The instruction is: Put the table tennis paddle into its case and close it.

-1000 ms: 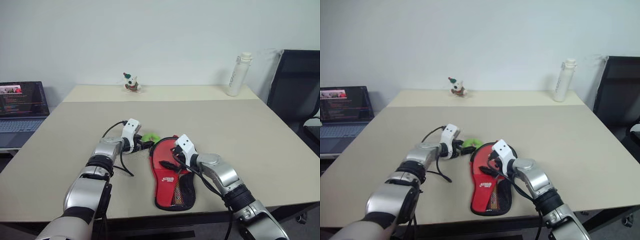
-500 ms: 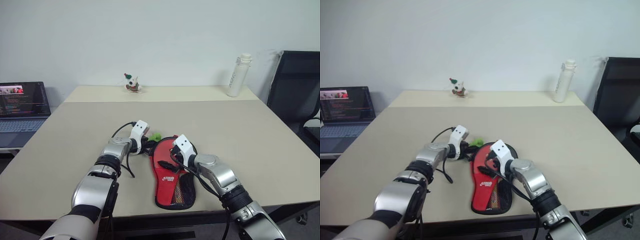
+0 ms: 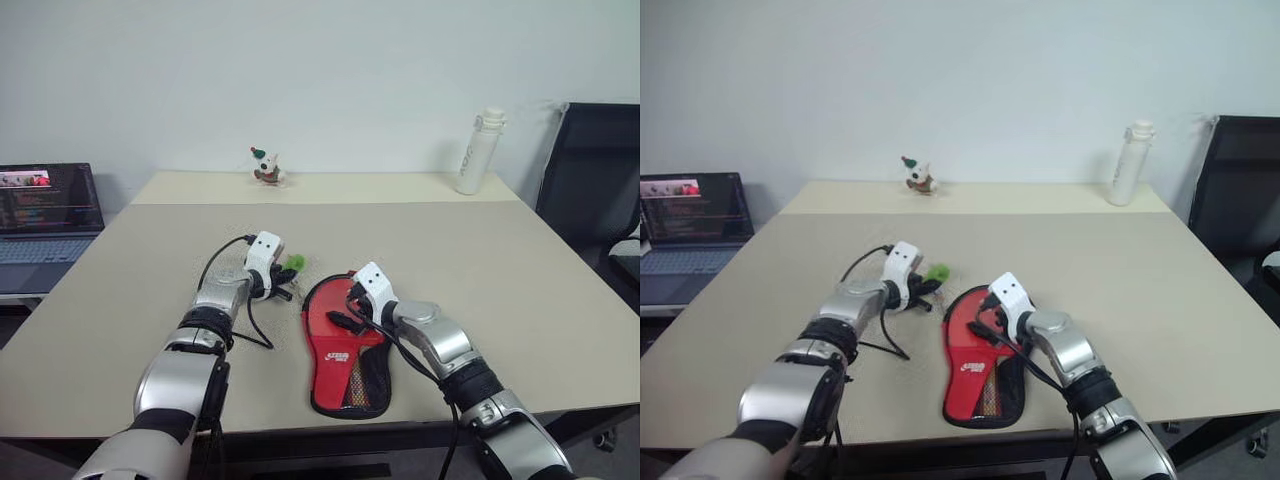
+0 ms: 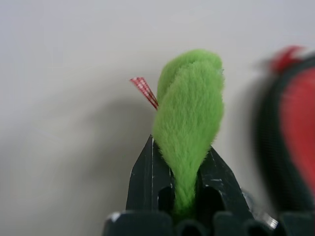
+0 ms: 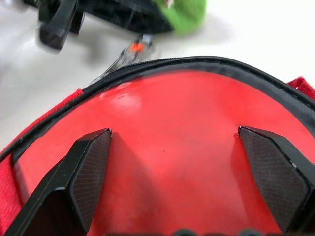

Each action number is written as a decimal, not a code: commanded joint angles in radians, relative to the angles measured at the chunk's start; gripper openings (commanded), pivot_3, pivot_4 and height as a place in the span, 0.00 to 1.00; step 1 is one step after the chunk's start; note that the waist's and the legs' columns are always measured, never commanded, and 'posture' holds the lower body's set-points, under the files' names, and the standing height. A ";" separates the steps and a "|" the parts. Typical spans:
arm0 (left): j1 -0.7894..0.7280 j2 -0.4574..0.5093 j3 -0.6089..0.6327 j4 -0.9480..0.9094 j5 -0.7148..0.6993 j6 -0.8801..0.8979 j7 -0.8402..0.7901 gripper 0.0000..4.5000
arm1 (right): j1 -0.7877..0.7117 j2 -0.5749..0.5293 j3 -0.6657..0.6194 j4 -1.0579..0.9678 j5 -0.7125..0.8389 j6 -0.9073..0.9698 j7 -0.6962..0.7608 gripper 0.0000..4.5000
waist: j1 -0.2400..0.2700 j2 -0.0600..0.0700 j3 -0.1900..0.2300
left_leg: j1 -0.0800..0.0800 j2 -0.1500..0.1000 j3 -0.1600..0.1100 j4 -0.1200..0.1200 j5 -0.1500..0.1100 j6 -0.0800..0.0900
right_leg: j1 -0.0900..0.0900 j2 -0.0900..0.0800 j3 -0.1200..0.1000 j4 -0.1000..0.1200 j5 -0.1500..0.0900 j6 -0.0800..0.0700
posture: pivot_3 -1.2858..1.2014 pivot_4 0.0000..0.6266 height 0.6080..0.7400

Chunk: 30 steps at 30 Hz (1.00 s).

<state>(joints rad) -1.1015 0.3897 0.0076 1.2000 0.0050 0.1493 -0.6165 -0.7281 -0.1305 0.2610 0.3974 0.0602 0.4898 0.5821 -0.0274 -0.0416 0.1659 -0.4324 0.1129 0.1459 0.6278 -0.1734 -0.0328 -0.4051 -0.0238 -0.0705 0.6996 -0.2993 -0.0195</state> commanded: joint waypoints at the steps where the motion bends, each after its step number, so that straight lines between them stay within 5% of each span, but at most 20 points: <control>1: -0.098 -0.014 0.000 0.028 0.037 -0.083 0.122 0.00 | 0.058 -0.010 0.051 -0.002 -0.017 0.077 0.041 1.00 | -0.001 0.000 0.000 | 0.000 0.000 0.000 0.000 0.000 0.000 | 0.000 0.000 0.000 0.000 0.000 0.000 | 0.52 0.24 1.00; 11: -0.167 -0.173 -0.052 0.107 0.130 -0.186 0.189 0.00 | 0.148 -0.028 0.116 -0.117 -0.024 0.183 0.073 1.00 | -0.005 0.000 -0.001 | 0.001 0.000 0.000 0.000 0.000 0.000 | 0.000 0.000 0.000 0.001 0.000 0.000 | 0.52 0.24 1.00; 30: -0.240 -0.298 -0.196 0.148 0.345 -0.360 0.315 0.00 | 0.315 -0.002 0.203 -0.306 -0.017 0.314 0.031 1.00 | -0.002 0.000 -0.021 | 0.001 0.000 -0.001 0.000 -0.001 0.001 | 0.001 0.000 0.000 0.001 -0.003 0.005 | 0.52 0.24 1.00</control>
<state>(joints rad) -1.2808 0.1110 -0.1761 1.3790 0.3406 -0.1540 -0.3155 -0.4854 -0.1176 0.4074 0.0004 0.0507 0.6913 0.6079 -0.0299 -0.0417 0.1449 -0.4315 0.1126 0.1446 0.6277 -0.1742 -0.0316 -0.4043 -0.0235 -0.0709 0.7001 -0.3022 -0.0146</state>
